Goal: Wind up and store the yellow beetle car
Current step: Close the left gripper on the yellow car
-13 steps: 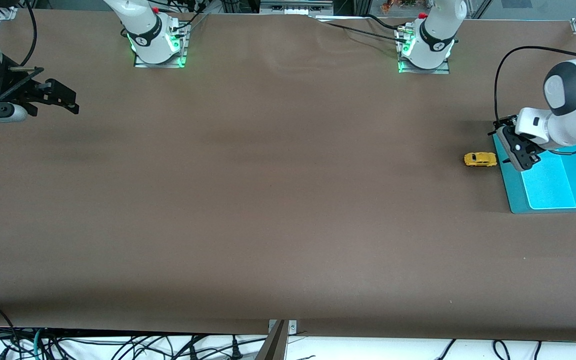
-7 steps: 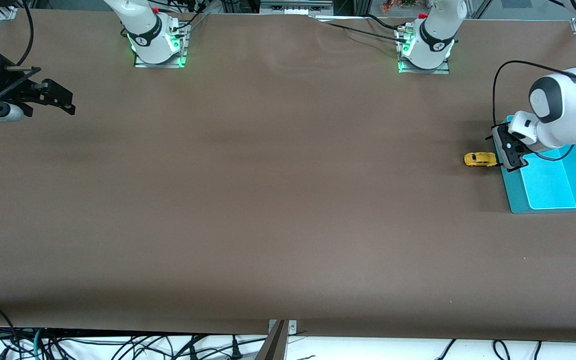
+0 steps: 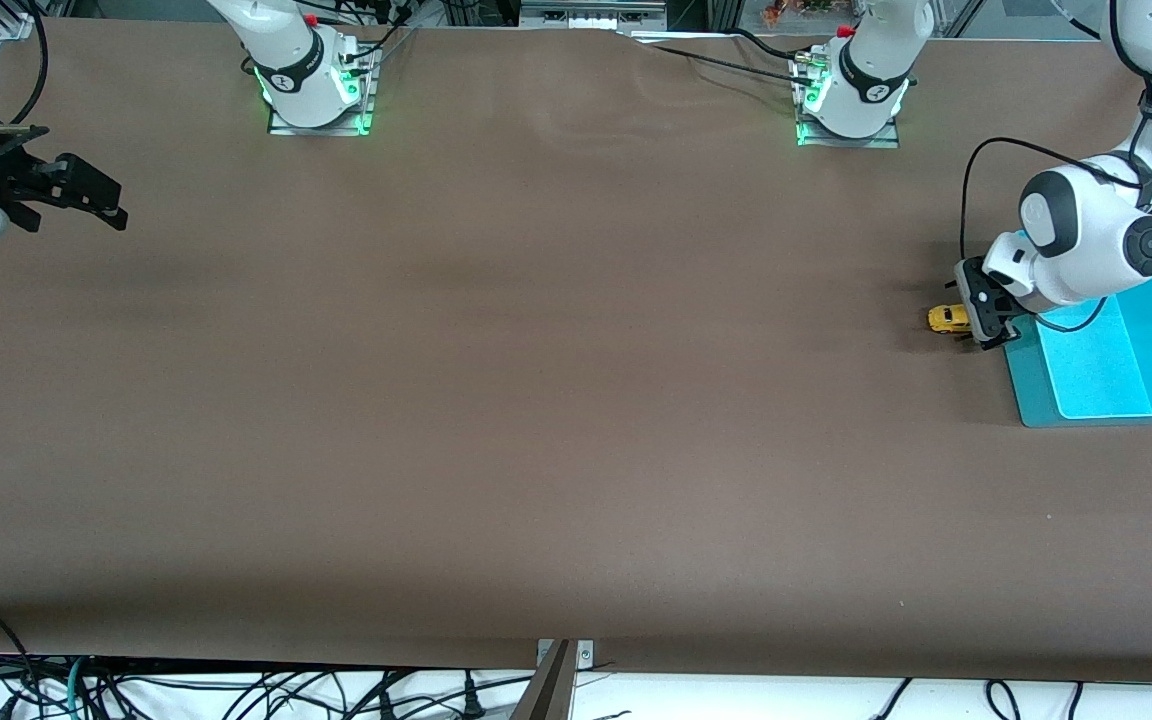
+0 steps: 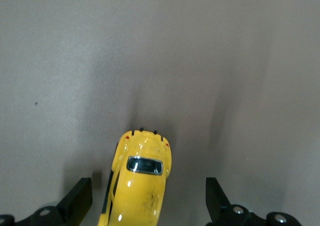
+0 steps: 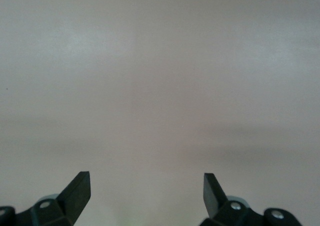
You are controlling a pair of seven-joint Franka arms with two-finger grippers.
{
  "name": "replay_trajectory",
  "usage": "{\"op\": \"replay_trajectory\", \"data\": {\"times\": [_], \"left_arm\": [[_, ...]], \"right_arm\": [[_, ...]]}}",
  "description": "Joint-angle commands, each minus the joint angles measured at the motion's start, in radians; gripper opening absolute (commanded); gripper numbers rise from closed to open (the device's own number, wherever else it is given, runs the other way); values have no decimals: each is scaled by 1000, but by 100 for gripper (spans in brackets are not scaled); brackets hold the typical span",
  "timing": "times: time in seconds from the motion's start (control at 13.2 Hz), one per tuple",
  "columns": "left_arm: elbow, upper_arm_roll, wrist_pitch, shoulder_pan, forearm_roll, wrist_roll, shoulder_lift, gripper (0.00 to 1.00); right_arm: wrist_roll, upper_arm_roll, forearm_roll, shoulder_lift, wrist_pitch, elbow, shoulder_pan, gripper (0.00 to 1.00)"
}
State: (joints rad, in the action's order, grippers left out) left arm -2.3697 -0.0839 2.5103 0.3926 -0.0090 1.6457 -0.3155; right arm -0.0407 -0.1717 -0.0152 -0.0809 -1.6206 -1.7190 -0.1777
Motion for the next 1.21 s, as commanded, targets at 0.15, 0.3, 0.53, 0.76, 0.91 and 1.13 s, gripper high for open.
{"op": "replay_trajectory", "data": {"times": [0.15,0.3,0.53,0.76,0.91,1.13], "left_arm": [[3,-13,48,40,-46,131,-36,45],[7,-28,45,40,-46,134,-24,23],[9,-45,19,37,-46,140,22,17],[49,-114,-92,38,-52,120,96,17],[160,-145,-274,38,-59,60,105,17],[416,-146,-569,28,-45,-9,73,18]], "right_arm": [[9,8,-2,13,18,21,-2,100],[7,8,-2,15,18,21,-2,100],[5,9,-3,15,19,21,-2,100],[5,9,-3,15,19,21,-2,100],[4,9,-3,15,19,21,-2,100],[4,9,-3,15,19,21,-2,100]]}}
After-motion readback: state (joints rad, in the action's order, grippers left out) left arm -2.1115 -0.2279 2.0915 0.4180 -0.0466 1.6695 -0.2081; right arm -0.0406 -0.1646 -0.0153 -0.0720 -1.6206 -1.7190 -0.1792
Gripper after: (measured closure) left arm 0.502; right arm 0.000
